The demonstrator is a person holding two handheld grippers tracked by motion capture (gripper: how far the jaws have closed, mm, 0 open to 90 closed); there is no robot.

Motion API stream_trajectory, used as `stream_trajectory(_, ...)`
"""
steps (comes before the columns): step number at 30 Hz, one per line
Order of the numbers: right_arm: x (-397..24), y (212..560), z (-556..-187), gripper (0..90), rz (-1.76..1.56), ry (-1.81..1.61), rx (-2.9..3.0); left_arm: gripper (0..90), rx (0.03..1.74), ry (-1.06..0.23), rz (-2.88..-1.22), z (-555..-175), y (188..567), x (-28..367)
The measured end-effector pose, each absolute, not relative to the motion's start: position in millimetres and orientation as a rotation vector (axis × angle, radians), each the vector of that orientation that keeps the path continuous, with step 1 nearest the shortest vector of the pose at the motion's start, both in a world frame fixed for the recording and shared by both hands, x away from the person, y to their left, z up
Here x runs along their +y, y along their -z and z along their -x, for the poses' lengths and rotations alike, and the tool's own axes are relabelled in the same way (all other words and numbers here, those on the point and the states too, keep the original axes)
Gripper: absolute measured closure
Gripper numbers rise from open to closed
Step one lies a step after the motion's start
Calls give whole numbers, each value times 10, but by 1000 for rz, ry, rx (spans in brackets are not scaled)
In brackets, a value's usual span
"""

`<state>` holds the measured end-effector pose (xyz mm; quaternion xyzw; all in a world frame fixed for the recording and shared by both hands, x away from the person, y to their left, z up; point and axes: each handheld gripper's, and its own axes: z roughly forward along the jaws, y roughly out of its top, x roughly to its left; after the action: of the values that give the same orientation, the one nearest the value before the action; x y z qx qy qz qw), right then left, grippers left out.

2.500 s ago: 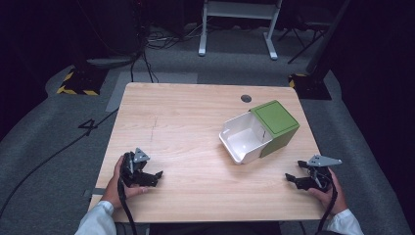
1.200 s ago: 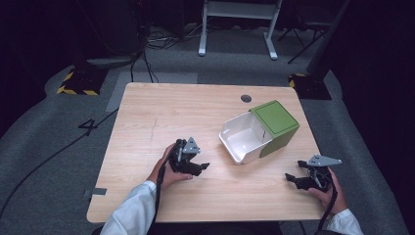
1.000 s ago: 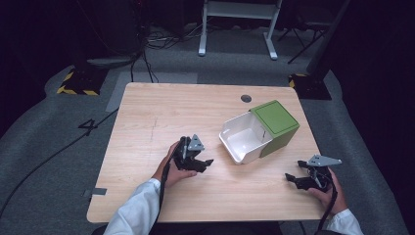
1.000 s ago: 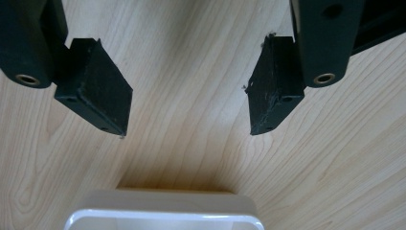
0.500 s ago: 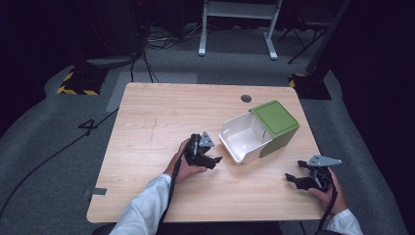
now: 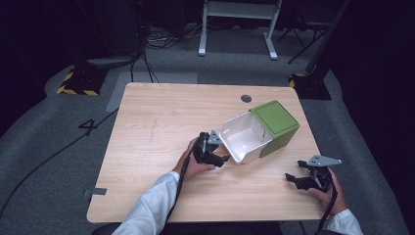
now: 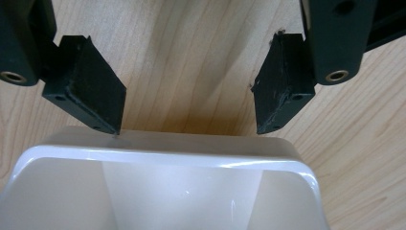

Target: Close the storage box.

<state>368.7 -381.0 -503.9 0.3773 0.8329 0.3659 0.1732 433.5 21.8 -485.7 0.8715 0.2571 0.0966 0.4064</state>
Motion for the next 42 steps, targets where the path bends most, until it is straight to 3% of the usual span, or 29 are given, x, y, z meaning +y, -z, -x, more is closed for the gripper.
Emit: stream_trajectory(42, -3810, 5039, -3688, 171, -1070, -1039, 2363, 273, 618, -229, -2278, -4816, 4891, -474)
